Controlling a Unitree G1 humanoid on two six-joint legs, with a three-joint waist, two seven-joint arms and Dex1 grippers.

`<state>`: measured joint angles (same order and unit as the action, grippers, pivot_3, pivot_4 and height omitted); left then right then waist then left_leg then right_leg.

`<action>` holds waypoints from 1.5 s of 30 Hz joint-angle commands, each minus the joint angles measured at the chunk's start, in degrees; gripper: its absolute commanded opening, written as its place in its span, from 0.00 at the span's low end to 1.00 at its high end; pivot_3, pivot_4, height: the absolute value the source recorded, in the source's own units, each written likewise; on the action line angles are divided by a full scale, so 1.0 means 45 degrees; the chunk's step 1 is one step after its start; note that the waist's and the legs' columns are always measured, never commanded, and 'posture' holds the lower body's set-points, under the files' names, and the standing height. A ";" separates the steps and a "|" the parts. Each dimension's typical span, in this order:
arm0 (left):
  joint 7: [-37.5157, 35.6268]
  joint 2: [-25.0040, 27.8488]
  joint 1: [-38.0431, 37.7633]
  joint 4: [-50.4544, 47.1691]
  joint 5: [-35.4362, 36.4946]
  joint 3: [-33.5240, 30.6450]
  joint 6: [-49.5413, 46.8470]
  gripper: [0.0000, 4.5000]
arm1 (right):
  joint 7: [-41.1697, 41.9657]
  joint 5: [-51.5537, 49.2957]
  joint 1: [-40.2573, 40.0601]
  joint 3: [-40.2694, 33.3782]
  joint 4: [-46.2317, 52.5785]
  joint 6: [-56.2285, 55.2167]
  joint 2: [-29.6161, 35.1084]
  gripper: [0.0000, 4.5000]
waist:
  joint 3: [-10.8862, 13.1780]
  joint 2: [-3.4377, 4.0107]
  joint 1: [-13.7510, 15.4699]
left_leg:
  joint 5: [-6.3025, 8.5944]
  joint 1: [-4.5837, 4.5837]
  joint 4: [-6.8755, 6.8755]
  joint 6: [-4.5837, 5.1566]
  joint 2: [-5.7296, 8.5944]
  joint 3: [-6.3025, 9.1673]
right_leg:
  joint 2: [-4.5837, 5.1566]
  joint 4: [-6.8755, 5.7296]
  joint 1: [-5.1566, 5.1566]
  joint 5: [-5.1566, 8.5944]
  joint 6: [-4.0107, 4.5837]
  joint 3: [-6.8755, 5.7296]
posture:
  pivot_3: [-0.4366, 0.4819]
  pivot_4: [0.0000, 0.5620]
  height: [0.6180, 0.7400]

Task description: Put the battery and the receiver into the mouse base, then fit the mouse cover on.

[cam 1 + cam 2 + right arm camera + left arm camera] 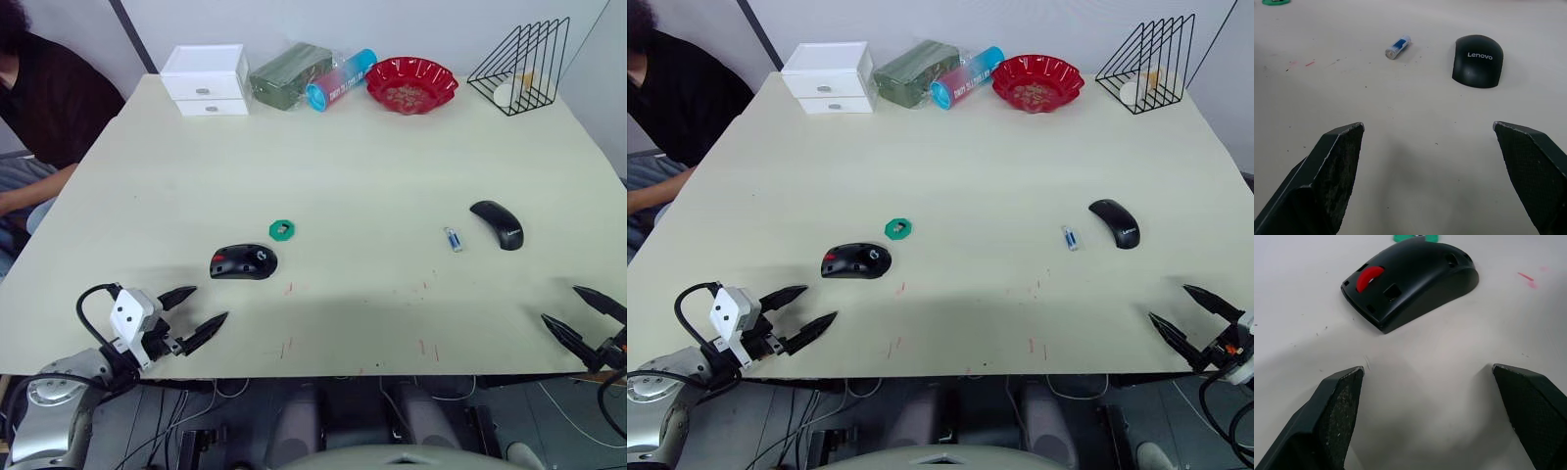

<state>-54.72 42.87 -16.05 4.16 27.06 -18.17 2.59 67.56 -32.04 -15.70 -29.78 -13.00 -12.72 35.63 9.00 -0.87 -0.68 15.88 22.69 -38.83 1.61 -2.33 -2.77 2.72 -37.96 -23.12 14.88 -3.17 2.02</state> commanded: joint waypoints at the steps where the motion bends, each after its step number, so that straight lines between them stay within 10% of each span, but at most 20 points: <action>1: -0.0374 0.0080 0.0010 0.0175 -0.0090 -0.0532 0.0438 1.00 | 0.0041 -0.0316 -0.0134 -0.0388 0.0420 -0.0154 0.0034 0.99 | 0.0000 0.0000 -0.0004 | 0.0000 0.0000 0.0000 0.0000 -0.0001 0.0002 | 0.0000 0.0000 0.0000 0.0000 0.0000 0.0000 | 0.48 0.27 1.00; 21: -0.6061 0.2600 0.5045 0.4932 -0.0461 0.0128 0.1419 1.00 | 0.1624 -0.2335 -0.0063 0.0555 0.4501 0.1785 0.0140 0.99 | -0.0003 -0.0004 0.0017 | 0.0000 0.0005 0.0000 0.0000 0.0002 0.0002 | -0.0001 -0.0005 -0.0001 -0.0002 -0.0003 -0.0022 | 0.48 0.27 1.00; 27: -0.8332 0.3024 0.8492 0.7310 -0.1198 0.1797 0.2163 1.00 | 0.3219 -0.2240 0.0188 0.1219 0.4507 0.2051 0.0809 0.99 | -0.0009 -0.0025 0.0080 | -0.0001 0.0014 -0.0009 -0.0001 0.0006 0.0017 | -0.0014 -0.0008 0.0000 -0.0003 -0.0004 -0.0034 | 0.48 0.27 1.00; 45: -0.8396 0.3536 1.3213 1.0240 -0.0520 0.8619 0.4251 1.00 | 0.4668 -0.2852 0.0536 0.1042 0.4336 0.1654 0.0368 0.99 | -0.0004 -0.0031 0.0061 | -0.0001 0.0030 -0.0027 -0.0001 0.0007 0.0030 | -0.0016 -0.0019 -0.0001 -0.0006 -0.0008 -0.0033 | 0.48 0.27 1.00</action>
<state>-89.97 57.97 41.64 49.33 23.31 18.33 19.93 88.37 -43.94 -12.78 -23.54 4.69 -4.49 37.28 8.98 -1.01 -0.40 15.88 22.82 -38.96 1.60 -2.30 -2.64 2.65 -38.06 -23.12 14.85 -3.21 1.87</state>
